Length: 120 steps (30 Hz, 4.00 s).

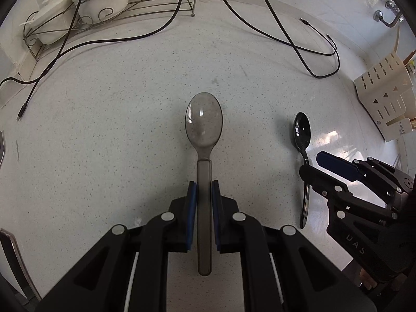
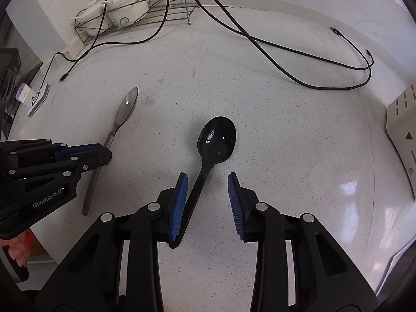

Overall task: Organize utensils
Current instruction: 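Hold the clear spoon with the left tool while the right tool grasps the black spoon handle, then lift both held spoons and carry them toward the cream holder, then lower both spoons handle-first into the holder slots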

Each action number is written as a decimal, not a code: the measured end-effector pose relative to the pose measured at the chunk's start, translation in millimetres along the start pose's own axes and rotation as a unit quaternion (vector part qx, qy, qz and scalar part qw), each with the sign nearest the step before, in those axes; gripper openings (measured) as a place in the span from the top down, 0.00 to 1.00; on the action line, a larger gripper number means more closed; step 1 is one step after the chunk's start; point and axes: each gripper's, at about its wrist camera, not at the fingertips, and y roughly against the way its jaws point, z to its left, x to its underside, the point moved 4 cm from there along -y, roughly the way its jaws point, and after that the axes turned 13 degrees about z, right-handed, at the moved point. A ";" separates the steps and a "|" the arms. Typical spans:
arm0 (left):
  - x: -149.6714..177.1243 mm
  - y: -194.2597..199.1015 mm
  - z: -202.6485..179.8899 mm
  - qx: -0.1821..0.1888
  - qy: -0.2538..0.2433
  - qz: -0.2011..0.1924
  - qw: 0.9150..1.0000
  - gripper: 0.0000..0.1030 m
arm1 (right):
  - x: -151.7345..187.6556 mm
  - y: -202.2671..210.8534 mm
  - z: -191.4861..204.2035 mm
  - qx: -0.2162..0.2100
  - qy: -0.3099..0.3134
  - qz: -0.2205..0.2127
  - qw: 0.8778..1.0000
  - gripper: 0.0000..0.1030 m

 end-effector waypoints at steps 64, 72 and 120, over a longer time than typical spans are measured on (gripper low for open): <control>-82.3 166.5 -232.9 0.078 -0.221 -0.347 0.908 0.89 | 74.1 227.4 -252.1 0.096 -0.255 -0.365 0.890 0.94; -100.4 196.5 -292.9 0.149 -0.260 -0.431 0.851 0.89 | 100.4 254.1 -306.8 0.125 -0.271 -0.431 0.852 0.94; -143.8 122.3 -381.3 0.164 -0.303 -0.455 0.821 0.89 | 109.2 214.3 -351.3 0.266 -0.299 -0.520 0.755 0.93</control>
